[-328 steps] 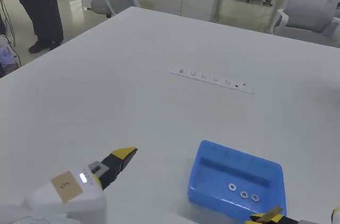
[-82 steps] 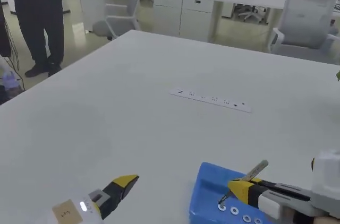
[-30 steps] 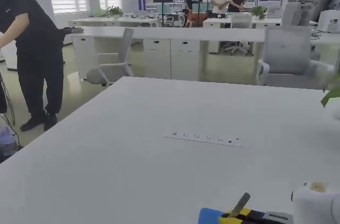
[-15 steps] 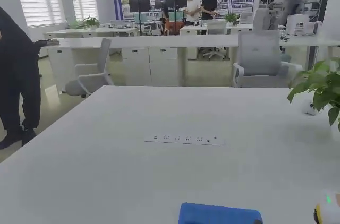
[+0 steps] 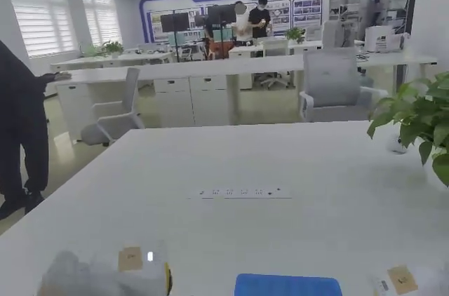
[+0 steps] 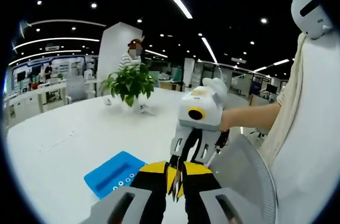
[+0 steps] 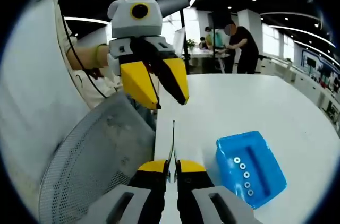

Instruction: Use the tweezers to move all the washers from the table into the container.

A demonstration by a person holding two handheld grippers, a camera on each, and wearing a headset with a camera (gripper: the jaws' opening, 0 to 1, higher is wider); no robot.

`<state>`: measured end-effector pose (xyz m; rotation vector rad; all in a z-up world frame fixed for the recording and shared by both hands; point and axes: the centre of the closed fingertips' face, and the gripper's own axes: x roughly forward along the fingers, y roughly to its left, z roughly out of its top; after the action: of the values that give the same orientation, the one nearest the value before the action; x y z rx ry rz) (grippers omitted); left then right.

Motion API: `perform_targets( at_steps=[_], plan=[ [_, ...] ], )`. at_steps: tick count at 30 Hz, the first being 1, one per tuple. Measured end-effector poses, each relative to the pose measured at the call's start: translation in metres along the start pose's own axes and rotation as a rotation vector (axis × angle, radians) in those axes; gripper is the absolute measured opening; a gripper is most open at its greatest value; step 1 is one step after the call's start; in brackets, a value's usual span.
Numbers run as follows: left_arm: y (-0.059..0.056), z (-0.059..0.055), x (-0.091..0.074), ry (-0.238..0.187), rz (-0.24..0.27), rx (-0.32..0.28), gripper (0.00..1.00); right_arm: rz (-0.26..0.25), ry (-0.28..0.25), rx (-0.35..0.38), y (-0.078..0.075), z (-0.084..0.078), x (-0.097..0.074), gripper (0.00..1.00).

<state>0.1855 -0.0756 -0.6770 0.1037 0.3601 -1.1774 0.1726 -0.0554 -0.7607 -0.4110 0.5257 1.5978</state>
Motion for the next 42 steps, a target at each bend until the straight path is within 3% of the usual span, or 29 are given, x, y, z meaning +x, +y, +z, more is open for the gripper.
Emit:
perform_targets(
  at_steps=[1,7,8,12,19,24,26,30,35,40,42],
  plan=[
    [-0.002,-0.001,0.002,0.027,-0.02,0.03,0.04,0.001,0.007,-0.01,0.0,0.0,0.001,0.03],
    [-0.006,-0.005,0.009,0.075,-0.05,0.034,0.02,0.009,0.067,-0.054,0.002,-0.007,0.003,0.03],
    [-0.008,-0.007,0.011,0.101,-0.065,0.037,0.0,0.009,0.07,-0.055,0.002,-0.007,0.003,0.03],
    [-0.006,-0.014,0.014,0.167,-0.045,0.107,0.0,-0.004,0.111,-0.069,0.001,-0.016,0.004,0.03],
    [-0.004,-0.02,0.021,0.218,-0.047,0.168,0.04,-0.037,0.16,-0.091,-0.003,-0.029,0.002,0.03],
    [-0.009,-0.031,0.028,0.279,-0.083,0.186,0.12,-0.051,0.142,-0.087,-0.006,-0.026,0.0,0.03],
    [-0.011,-0.033,0.03,0.282,-0.09,0.202,0.09,-0.051,0.14,-0.087,-0.006,-0.025,0.0,0.03],
    [-0.006,-0.036,0.032,0.294,-0.073,0.219,0.0,-0.044,0.161,-0.095,-0.006,-0.03,0.003,0.03],
    [-0.003,-0.053,0.027,0.38,-0.093,0.25,0.0,-0.063,0.201,-0.101,-0.01,-0.043,0.004,0.04],
    [0.009,-0.073,0.027,0.479,-0.095,0.284,0.0,-0.11,0.212,-0.074,-0.02,-0.054,0.008,0.05],
    [0.01,-0.077,0.03,0.49,-0.105,0.284,0.0,-0.124,0.217,-0.068,-0.022,-0.059,0.011,0.05]
  ],
)
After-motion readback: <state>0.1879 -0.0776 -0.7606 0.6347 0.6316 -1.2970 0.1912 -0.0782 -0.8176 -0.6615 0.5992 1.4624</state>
